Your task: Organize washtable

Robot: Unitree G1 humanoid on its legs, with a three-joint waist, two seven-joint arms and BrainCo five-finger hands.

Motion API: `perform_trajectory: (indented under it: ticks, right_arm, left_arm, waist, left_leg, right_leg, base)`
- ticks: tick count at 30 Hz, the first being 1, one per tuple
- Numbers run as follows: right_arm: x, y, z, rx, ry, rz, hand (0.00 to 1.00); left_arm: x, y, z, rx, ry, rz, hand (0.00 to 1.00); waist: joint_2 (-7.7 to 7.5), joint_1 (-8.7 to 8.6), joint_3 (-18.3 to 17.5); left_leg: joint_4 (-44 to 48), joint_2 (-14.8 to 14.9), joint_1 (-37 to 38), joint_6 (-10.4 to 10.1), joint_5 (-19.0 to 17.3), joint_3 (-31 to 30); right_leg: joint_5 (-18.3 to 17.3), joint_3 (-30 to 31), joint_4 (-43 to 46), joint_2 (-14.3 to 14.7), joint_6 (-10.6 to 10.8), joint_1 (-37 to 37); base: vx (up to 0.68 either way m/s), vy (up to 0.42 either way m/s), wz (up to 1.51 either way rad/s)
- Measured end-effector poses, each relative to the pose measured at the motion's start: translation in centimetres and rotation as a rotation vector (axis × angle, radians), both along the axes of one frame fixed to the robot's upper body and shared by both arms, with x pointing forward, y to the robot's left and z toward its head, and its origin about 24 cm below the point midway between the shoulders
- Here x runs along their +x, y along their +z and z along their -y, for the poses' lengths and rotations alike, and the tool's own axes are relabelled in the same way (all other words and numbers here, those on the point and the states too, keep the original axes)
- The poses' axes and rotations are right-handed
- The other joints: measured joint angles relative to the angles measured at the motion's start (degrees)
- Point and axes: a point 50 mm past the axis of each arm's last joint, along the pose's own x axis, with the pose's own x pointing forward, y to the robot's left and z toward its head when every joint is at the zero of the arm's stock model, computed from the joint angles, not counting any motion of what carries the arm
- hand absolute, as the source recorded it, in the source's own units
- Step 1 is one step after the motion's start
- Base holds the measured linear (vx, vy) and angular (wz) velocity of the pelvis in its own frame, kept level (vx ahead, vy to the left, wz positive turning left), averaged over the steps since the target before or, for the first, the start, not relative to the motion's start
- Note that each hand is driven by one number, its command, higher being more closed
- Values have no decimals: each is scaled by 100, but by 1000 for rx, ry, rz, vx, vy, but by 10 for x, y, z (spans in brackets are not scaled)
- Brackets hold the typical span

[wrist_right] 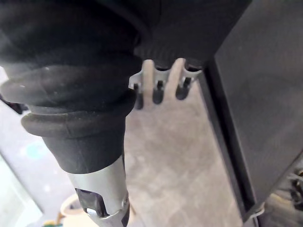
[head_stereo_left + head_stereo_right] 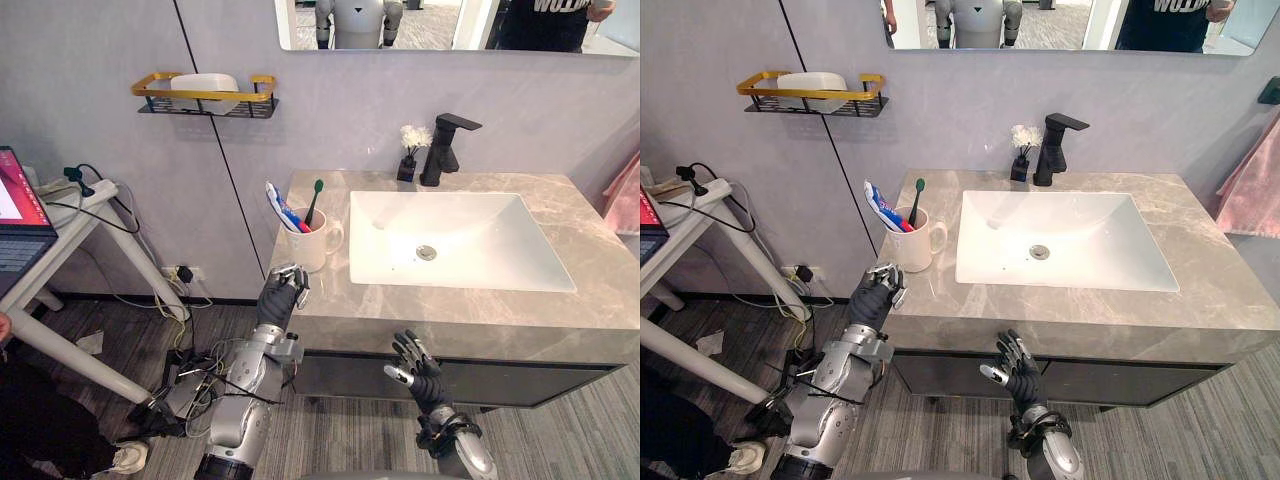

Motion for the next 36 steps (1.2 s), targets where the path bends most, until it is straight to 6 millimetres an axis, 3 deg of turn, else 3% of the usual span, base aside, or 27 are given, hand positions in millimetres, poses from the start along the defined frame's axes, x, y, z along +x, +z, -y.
perform_trajectory:
  ticks: [14, 23, 36]
  right_arm:
    - [4, 2, 2, -7, 23, 12, 0]
    - [6, 4, 5, -21, 25, 23, 0]
    - [10, 11, 9, -34, 17, 59, 0]
  left_arm:
    - [6, -17, -5, 58, -6, -76, 100]
    - [19, -16, -7, 113, -13, -73, 100]
    - [36, -2, -10, 135, 18, -24, 100]
  waist:
    - [-29, -29, 10]
    - [-141, -18, 86]
    - [-156, -72, 315]
  left_leg:
    - [-3, 15, -42, -8, -39, 135]
    - [4, 61, -226, -2, -64, 259]
    - [4, 67, -237, -19, -141, 282]
  right_leg:
    - [-19, 130, 5, 10, -28, -103]
    - [58, 292, 15, 68, -70, -351]
    - [59, 357, 23, 73, -71, -383]
  base:
    - [-7, 1, -4]
    - [19, -9, -10]
    - [5, -2, -2]
